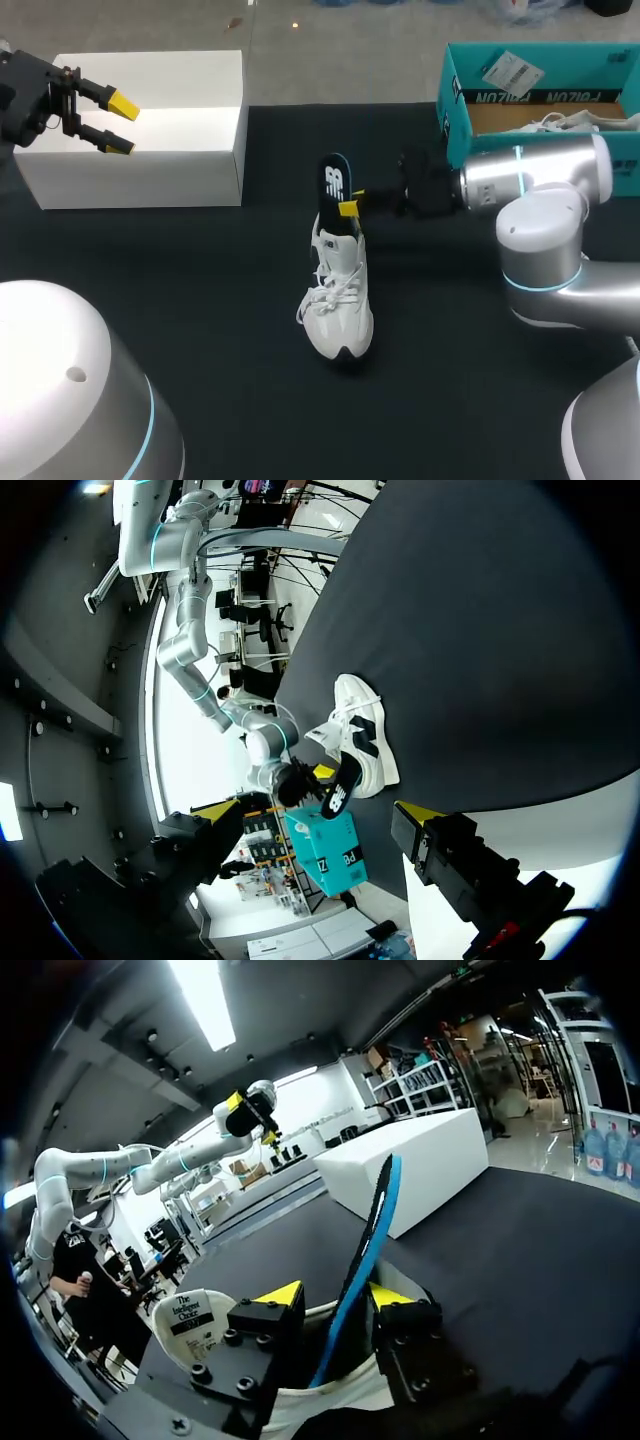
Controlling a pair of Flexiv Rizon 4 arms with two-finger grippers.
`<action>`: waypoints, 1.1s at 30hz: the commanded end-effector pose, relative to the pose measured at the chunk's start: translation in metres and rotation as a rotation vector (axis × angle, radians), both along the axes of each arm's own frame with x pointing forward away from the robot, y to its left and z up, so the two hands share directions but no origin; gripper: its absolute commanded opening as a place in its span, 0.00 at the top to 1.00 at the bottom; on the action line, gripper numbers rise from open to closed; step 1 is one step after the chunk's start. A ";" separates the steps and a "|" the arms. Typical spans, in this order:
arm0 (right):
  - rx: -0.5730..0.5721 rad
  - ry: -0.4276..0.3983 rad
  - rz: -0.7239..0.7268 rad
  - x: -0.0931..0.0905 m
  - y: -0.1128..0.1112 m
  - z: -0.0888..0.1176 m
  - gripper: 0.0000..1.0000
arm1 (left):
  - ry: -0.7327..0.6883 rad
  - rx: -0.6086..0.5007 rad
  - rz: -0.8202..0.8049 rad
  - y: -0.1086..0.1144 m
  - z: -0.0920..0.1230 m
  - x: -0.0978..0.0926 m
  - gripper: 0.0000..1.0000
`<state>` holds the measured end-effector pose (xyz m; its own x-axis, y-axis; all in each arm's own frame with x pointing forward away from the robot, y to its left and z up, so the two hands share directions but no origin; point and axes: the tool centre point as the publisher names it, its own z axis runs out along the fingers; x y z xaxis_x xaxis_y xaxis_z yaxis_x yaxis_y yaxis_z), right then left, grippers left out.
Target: Take the shoe out of the shoebox, open the shoe tongue, remove and reinsert the insole, then place the shoe into the shoebox
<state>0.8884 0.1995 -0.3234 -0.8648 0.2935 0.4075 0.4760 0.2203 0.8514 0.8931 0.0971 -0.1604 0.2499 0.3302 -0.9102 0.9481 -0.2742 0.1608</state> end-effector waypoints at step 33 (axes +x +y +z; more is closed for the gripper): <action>-0.019 0.073 -0.030 -0.019 -0.002 -0.015 0.53 | -0.001 0.003 -0.001 0.000 0.000 0.000 0.00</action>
<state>0.8685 0.1939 -0.3435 -0.8210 0.3225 0.4712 0.5501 0.2256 0.8040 0.8931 0.0971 -0.1604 0.2499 0.3302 -0.9102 0.9481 -0.2742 0.1608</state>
